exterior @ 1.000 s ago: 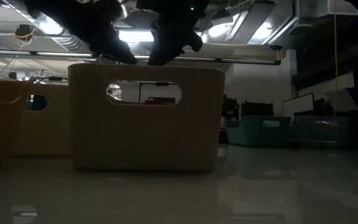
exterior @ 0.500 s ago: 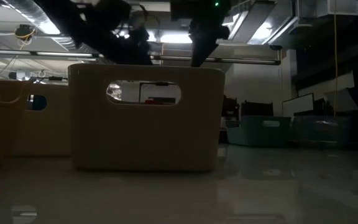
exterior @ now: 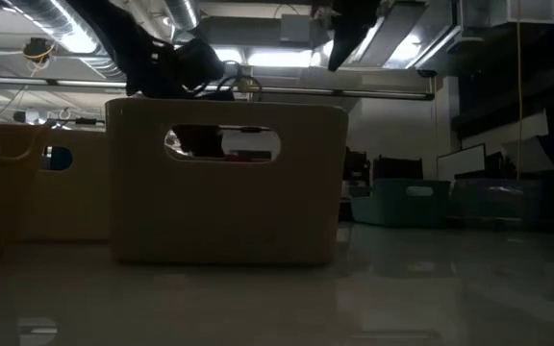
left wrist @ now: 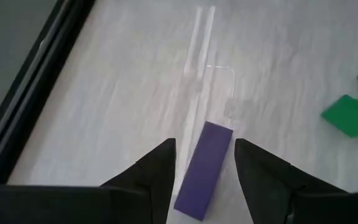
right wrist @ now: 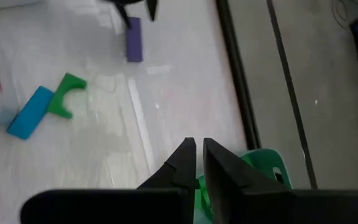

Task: Sort blocks
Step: Put the purple block into the yellow bin

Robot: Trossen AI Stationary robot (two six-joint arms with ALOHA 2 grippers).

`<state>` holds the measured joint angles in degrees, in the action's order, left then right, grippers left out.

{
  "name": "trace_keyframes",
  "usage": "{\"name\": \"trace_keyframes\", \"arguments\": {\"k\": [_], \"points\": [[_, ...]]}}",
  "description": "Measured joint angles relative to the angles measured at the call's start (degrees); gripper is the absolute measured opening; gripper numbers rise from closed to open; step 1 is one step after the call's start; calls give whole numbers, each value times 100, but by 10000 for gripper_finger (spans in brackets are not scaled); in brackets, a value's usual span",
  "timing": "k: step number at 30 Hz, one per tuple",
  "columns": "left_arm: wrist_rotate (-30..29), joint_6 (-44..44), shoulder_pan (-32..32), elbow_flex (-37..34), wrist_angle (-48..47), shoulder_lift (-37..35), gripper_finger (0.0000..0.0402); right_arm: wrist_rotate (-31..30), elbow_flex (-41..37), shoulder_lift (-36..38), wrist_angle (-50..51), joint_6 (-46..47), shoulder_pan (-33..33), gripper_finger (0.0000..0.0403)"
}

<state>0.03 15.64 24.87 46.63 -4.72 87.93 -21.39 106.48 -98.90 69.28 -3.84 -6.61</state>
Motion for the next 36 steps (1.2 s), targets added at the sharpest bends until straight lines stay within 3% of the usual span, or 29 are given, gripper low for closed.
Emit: {"name": "trace_keyframes", "arguments": {"k": [9,16,29,36], "points": [[92,242,3,4,-111,271,153,12,-7,140,106,55,-512,33],[62,293,16,4,57,724,153,488,-424,184,-89,-66,-970,33],[-102,121,222,218,-51,1253,152,996,-2402,748,-1390,-86,-1216,33],[2,-240,241,223,-90,1306,127,1959,-3482,792,-2626,96,-1211,33]]}}
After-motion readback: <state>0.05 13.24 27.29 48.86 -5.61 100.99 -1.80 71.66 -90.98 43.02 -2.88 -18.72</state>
